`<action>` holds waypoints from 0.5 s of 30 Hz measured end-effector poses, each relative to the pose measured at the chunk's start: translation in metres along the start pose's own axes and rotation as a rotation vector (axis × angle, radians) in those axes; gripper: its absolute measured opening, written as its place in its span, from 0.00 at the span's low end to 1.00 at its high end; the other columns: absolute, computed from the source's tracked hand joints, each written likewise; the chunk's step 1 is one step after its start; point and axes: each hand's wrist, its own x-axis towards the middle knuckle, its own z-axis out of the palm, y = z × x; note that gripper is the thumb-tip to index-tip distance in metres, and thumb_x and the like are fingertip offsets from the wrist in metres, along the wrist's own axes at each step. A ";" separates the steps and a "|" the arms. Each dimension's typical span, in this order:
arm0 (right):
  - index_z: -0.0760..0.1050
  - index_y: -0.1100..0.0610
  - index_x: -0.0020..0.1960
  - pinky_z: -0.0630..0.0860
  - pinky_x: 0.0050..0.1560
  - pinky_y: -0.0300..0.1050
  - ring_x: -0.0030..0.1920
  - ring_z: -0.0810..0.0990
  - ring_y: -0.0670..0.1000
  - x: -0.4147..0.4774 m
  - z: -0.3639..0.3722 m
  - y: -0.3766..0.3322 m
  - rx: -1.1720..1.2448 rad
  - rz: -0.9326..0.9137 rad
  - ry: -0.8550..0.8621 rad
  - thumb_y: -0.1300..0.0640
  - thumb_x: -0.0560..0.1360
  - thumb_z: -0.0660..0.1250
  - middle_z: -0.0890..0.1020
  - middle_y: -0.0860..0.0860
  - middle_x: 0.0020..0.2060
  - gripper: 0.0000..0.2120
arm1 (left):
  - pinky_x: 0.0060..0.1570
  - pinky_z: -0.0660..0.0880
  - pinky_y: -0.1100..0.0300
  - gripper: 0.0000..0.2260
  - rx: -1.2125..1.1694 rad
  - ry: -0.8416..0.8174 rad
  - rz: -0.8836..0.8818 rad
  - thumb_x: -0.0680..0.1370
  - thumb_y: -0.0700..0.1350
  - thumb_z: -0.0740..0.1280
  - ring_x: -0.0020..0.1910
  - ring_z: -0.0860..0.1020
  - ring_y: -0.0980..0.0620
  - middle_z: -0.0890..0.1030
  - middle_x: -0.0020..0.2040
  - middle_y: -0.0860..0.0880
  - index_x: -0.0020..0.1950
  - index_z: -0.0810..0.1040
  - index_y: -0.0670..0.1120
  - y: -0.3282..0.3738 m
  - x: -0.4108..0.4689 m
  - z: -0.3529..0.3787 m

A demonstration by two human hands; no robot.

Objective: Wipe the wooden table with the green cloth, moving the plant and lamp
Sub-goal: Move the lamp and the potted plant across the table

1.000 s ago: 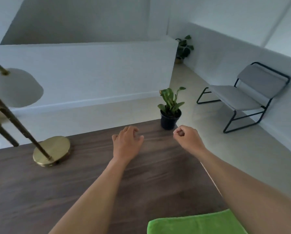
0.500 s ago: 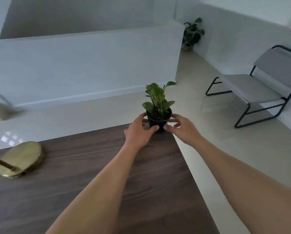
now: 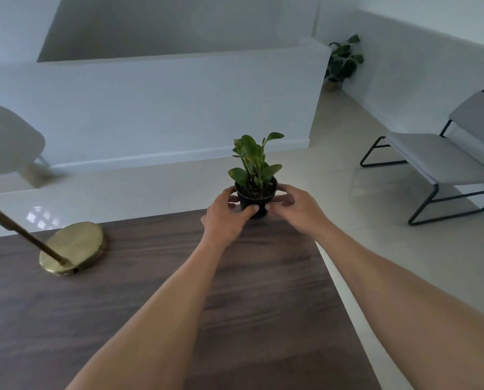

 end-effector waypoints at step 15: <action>0.73 0.48 0.67 0.72 0.51 0.43 0.54 0.81 0.47 -0.009 0.168 -0.100 0.034 -0.062 -0.223 0.45 0.74 0.71 0.84 0.47 0.51 0.24 | 0.56 0.76 0.50 0.30 -0.003 0.198 -0.133 0.70 0.58 0.73 0.52 0.78 0.54 0.80 0.56 0.52 0.69 0.71 0.51 -0.087 -0.045 -0.167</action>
